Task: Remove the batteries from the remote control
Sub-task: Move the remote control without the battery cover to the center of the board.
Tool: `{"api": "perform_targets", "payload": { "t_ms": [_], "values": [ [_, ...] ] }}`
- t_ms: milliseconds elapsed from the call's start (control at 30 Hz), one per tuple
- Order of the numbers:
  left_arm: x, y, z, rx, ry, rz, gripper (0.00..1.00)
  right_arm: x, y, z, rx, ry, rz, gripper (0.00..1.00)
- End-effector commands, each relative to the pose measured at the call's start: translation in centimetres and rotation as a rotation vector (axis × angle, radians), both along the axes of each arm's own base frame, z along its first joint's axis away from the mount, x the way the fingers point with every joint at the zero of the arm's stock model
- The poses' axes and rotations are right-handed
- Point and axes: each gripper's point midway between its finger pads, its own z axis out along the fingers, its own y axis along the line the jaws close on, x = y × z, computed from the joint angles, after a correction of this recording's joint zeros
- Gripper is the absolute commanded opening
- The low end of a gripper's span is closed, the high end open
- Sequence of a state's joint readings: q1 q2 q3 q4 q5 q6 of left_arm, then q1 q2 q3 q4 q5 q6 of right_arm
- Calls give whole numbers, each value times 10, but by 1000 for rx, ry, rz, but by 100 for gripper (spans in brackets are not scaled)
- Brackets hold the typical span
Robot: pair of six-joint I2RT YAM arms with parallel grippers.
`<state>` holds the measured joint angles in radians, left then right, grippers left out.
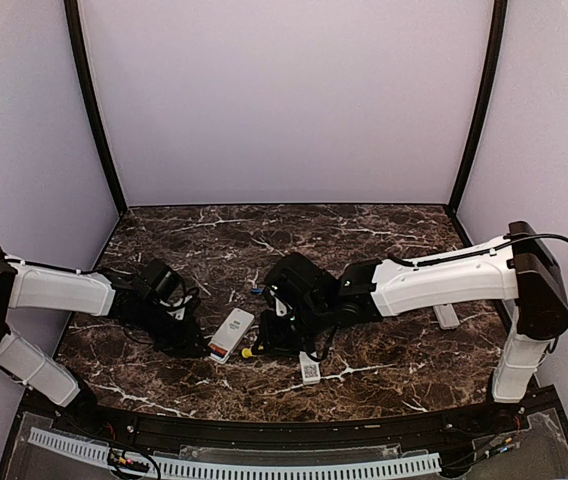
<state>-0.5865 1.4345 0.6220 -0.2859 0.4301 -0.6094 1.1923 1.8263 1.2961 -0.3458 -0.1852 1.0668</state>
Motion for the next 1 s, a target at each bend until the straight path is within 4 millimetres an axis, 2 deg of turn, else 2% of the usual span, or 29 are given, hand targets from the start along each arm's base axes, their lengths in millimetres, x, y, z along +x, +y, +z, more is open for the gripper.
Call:
{"api": "perform_targets", "payload": {
  "t_ms": [0,333,967],
  "values": [
    [6,-2,12,-7,-42,5,28,1,7,14,34,-36,11,0],
    [6,-2,9,-10,-35,6,29,2,5,20,49,-52,3,0],
    [-1,2,-10,15,9,4,20,1,6,20,55,-49,2,0]
  ]
}}
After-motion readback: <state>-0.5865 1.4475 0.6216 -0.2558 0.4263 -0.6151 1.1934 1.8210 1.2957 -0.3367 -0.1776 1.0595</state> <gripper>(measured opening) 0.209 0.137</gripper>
